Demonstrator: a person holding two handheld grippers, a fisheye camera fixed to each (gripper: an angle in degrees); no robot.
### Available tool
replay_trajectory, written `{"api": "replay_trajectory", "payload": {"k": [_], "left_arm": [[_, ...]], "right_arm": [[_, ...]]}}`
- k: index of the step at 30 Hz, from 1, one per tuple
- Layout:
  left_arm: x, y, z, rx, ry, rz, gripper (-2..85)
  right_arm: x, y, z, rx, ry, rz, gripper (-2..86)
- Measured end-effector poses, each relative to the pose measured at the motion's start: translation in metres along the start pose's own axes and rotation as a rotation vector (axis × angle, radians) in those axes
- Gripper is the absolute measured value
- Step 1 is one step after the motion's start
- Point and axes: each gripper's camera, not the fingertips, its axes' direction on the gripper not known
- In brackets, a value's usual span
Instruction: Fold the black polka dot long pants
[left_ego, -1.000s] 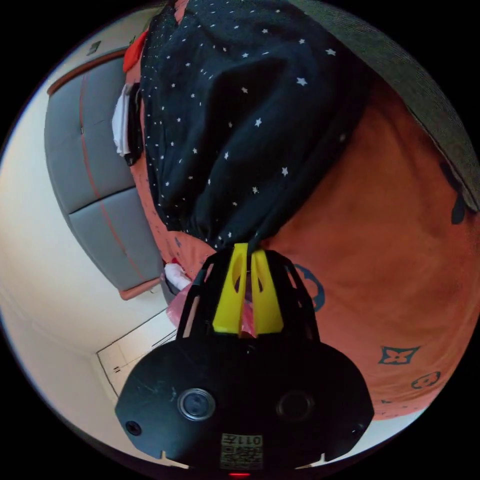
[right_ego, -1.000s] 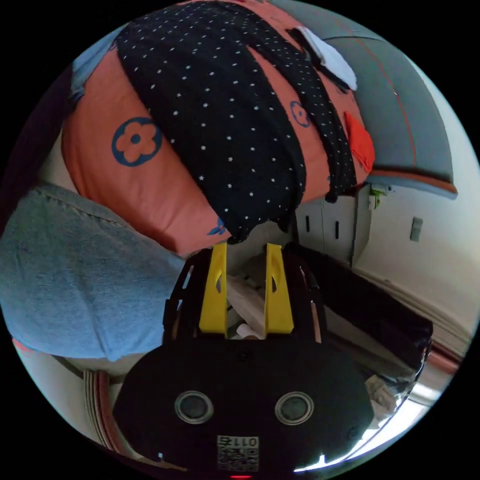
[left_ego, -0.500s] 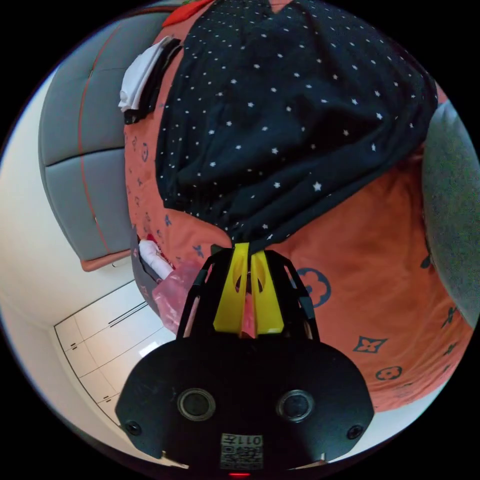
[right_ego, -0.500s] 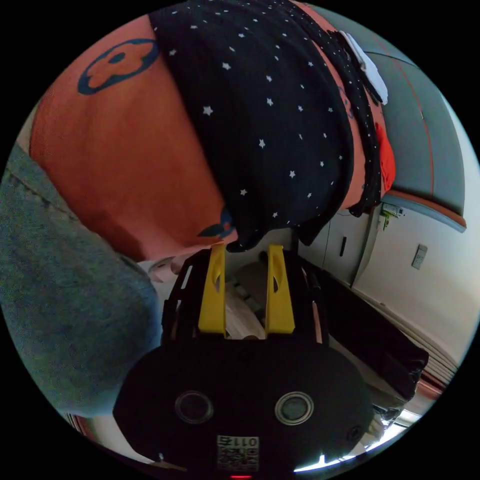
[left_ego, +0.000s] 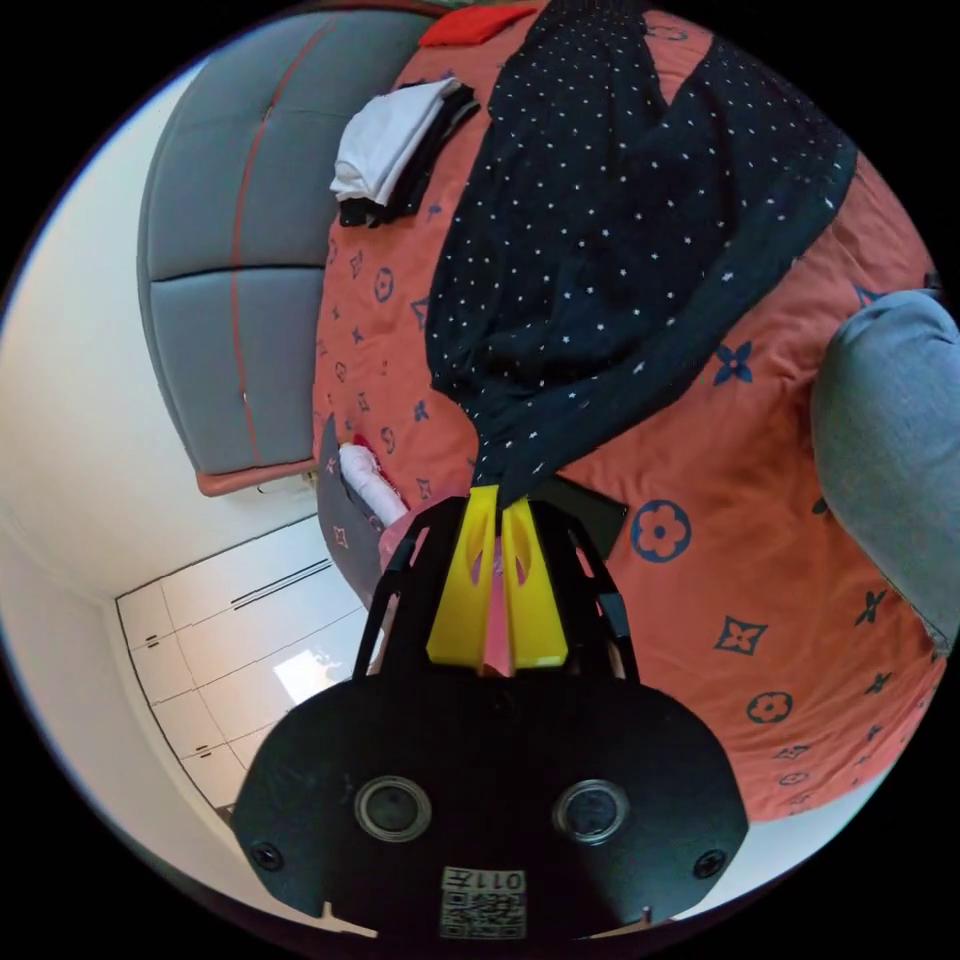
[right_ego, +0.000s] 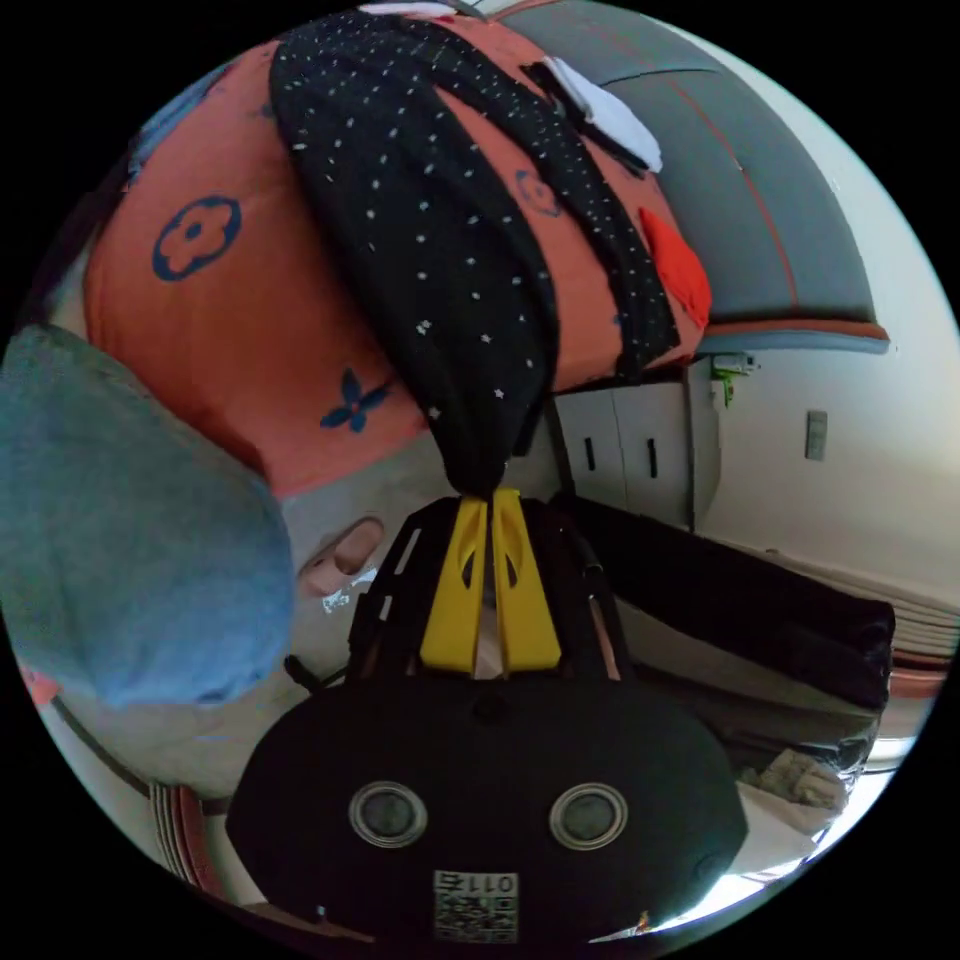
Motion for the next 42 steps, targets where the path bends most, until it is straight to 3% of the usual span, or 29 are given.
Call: {"api": "replay_trajectory", "payload": {"k": [11,19,24,29,33,37,42], "left_arm": [[-0.046,0.050,-0.010,0.076,0.039,-0.122,-0.4],[-0.129,-0.017,0.028,0.026,0.215,-0.272,-0.4],[-0.186,-0.095,0.079,-0.067,0.389,-0.329,-0.5],[-0.220,-0.170,0.119,-0.110,0.373,-0.372,-0.5],[-0.242,-0.217,0.150,-0.129,0.376,-0.385,-0.4],[-0.255,-0.248,0.176,-0.165,0.423,-0.435,-0.2],[-0.239,-0.285,0.208,-0.280,0.355,-0.487,1.4]], "right_arm": [[0.084,-0.024,-0.080,-0.027,0.022,0.000,1.7],[0.226,-0.102,-0.082,-0.086,-0.052,0.099,1.7],[0.327,-0.173,-0.031,-0.132,-0.158,0.127,1.8],[0.392,-0.248,0.037,-0.263,-0.161,0.050,1.9],[0.447,-0.298,0.074,-0.258,-0.140,0.069,2.0],[0.472,-0.338,0.116,-0.303,-0.127,0.056,2.3],[0.488,-0.380,0.161,-0.313,-0.061,0.141,4.0]]}}
